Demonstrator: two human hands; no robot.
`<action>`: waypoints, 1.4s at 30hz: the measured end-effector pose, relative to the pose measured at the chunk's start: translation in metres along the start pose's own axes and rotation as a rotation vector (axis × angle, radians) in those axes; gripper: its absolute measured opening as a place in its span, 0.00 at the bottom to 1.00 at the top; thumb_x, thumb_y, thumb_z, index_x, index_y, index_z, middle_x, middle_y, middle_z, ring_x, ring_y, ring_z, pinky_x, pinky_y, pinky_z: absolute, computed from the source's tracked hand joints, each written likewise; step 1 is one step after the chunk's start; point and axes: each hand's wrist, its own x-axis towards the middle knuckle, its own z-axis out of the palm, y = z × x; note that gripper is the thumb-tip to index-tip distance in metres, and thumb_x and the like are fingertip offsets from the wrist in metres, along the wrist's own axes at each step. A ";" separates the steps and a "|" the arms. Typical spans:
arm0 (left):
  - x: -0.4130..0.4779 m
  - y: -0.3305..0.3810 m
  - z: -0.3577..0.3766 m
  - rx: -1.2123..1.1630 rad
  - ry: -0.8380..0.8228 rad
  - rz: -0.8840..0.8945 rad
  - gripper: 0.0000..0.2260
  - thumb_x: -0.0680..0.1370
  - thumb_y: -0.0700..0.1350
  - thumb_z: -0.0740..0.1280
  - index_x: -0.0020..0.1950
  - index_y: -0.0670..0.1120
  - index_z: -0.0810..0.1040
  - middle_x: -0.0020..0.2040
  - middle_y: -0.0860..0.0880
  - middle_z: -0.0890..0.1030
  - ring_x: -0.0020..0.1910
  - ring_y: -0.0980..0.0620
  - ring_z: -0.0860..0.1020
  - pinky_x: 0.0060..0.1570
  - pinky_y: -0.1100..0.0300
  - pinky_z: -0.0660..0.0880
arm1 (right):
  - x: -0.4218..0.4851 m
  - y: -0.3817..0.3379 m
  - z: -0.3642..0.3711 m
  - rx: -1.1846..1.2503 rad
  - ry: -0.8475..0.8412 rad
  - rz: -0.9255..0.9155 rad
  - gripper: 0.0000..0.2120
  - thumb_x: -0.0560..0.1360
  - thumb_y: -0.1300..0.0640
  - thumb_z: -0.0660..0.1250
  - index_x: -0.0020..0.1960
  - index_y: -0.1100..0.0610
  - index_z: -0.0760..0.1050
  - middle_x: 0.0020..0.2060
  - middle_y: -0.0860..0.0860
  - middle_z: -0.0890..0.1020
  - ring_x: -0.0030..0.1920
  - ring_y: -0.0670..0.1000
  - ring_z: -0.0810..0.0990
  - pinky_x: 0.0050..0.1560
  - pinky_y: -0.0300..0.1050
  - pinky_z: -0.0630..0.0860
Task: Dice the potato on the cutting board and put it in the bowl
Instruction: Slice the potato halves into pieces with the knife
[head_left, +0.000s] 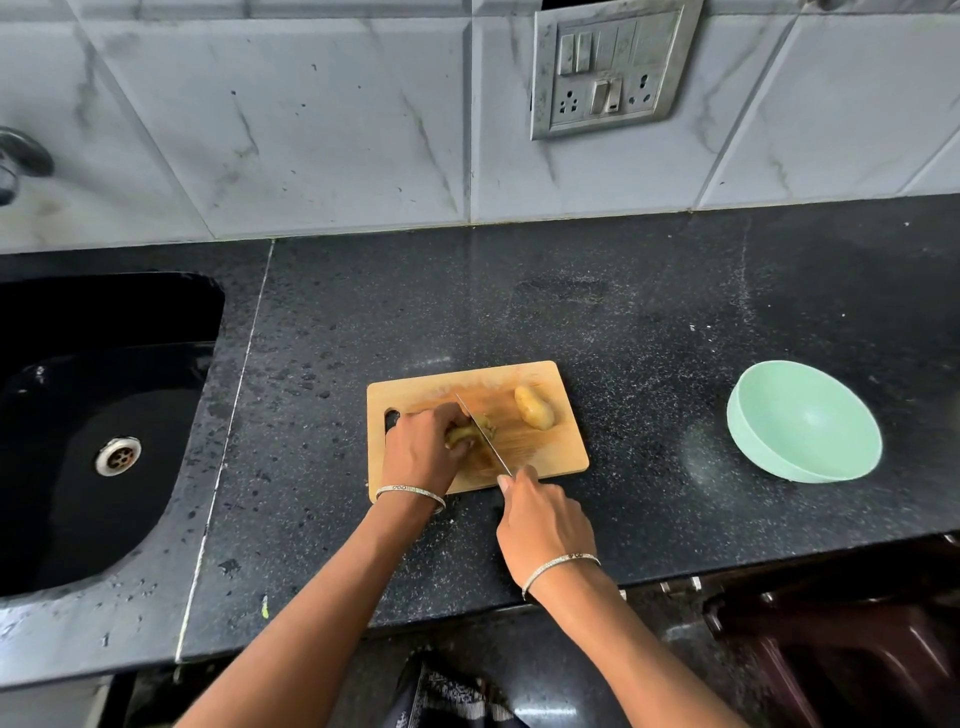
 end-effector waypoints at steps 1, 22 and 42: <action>0.001 0.000 -0.001 0.003 -0.007 -0.002 0.08 0.70 0.48 0.73 0.48 0.51 0.81 0.43 0.53 0.84 0.44 0.48 0.81 0.45 0.52 0.76 | 0.001 -0.001 0.000 0.016 -0.019 0.007 0.15 0.84 0.47 0.48 0.54 0.56 0.68 0.50 0.58 0.81 0.51 0.63 0.80 0.38 0.49 0.67; 0.010 -0.002 -0.005 -0.080 -0.053 -0.050 0.11 0.65 0.47 0.79 0.44 0.51 0.82 0.40 0.54 0.84 0.41 0.52 0.82 0.44 0.54 0.77 | 0.018 -0.010 0.012 0.033 -0.136 0.143 0.15 0.83 0.49 0.52 0.60 0.58 0.71 0.57 0.57 0.79 0.58 0.62 0.78 0.49 0.51 0.74; 0.040 0.019 -0.026 0.368 -0.421 0.363 0.13 0.70 0.41 0.75 0.48 0.60 0.83 0.75 0.55 0.60 0.57 0.50 0.78 0.51 0.52 0.78 | -0.002 0.003 0.002 0.032 -0.160 0.113 0.18 0.83 0.47 0.50 0.59 0.58 0.71 0.56 0.58 0.78 0.58 0.62 0.78 0.45 0.50 0.70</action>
